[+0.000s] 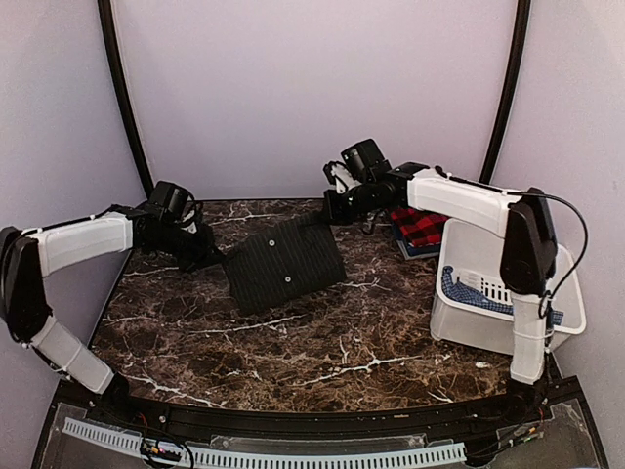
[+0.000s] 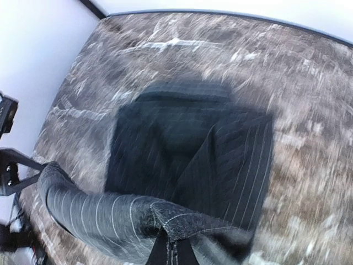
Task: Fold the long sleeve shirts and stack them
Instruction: Fold the 2/3-rectangle-folded shirt at the center of the board.
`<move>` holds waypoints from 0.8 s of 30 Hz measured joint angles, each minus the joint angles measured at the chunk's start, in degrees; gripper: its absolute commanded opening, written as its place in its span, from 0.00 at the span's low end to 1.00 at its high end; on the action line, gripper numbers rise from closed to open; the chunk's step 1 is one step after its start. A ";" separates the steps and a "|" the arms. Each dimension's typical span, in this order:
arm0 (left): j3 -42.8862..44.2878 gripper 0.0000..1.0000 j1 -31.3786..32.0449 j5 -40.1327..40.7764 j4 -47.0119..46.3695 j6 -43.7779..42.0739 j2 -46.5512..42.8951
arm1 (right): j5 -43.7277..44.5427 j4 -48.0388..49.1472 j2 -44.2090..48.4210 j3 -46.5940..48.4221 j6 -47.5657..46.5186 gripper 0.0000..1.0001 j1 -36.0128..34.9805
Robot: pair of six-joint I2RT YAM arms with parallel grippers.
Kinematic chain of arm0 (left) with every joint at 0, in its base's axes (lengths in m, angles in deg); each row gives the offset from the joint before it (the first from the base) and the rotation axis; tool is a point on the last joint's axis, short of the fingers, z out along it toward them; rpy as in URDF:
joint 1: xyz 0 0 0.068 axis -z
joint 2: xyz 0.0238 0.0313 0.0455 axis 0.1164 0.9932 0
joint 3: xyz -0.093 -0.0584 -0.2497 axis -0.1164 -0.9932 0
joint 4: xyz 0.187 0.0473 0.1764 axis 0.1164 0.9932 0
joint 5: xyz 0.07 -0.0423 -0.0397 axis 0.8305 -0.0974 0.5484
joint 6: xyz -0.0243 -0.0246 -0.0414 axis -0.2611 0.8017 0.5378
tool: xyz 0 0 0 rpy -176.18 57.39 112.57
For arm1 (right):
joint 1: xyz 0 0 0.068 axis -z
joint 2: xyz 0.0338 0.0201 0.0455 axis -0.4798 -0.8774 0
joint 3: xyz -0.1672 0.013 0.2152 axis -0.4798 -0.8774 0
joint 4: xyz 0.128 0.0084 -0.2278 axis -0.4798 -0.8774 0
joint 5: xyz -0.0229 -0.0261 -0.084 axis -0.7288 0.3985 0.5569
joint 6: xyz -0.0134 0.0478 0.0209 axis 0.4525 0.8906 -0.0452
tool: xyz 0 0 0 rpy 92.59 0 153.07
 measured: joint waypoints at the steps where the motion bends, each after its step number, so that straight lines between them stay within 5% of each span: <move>1: 1.33 0.00 -2.19 -0.63 -2.23 -0.66 3.82 | 0.04 0.26 -3.65 3.61 -0.15 0.00 0.92; 7: 13.55 0.00 -9.33 -5.77 -15.04 -2.10 28.48 | 0.24 0.96 -28.15 27.96 0.07 0.00 6.01; 10: 19.80 0.00 -10.29 -7.78 -20.04 -2.12 39.19 | -0.24 1.53 -34.49 31.30 0.96 0.00 7.58; 17: 21.31 0.00 -9.88 -10.91 -24.70 -1.84 43.25 | -1.22 4.87 -34.56 23.47 2.14 0.00 8.22; 24: 6.97 0.00 -8.15 -10.36 -26.80 -0.94 32.83 | 0.55 7.91 -23.30 5.51 0.96 0.00 3.56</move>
